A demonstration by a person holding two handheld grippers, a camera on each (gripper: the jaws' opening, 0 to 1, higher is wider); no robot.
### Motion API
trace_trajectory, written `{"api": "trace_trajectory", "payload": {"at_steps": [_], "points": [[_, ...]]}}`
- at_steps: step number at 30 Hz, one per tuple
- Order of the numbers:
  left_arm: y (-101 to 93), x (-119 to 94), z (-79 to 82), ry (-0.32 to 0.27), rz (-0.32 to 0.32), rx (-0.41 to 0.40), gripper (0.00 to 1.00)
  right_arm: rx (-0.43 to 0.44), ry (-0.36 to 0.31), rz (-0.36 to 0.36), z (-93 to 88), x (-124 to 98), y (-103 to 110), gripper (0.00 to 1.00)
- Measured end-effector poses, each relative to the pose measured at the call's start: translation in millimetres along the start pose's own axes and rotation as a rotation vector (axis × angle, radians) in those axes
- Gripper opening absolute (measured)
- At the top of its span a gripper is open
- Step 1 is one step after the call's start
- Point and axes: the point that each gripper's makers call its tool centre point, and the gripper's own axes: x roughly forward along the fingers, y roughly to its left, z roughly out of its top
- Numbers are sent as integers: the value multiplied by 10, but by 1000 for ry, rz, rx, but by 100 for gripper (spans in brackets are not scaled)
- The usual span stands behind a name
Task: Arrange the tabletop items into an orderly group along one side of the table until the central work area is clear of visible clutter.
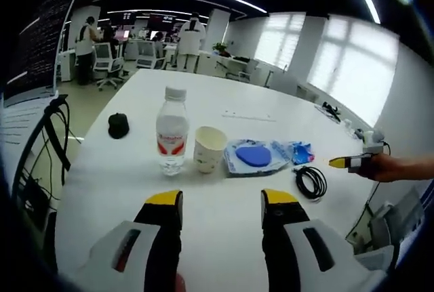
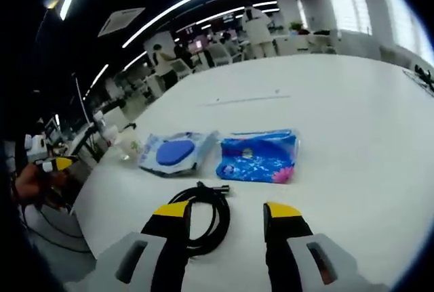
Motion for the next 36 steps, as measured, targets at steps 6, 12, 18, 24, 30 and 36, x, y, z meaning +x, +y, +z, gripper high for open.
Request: {"api": "trace_trajectory", "payload": {"at_steps": [6, 12, 18, 24, 30, 36], "points": [[41, -70, -5, -9, -10, 5, 49, -54, -4, 54, -59, -148, 226, 59], [-24, -168, -20, -9, -29, 20, 53, -83, -8, 73, -142, -301, 435, 77], [-9, -195, 13, -15, -38, 25, 55, -84, -16, 79, -191, -366, 595, 80], [-23, -251, 4, -20, -40, 31, 56, -65, -28, 77, -215, -400, 738, 79], [-46, -305, -42, -23, -43, 22, 56, -51, -19, 70, -247, -398, 768, 78], [-29, -342, -125, -19, -43, 2, 55, -32, -23, 63, -327, -481, 814, 76]]}}
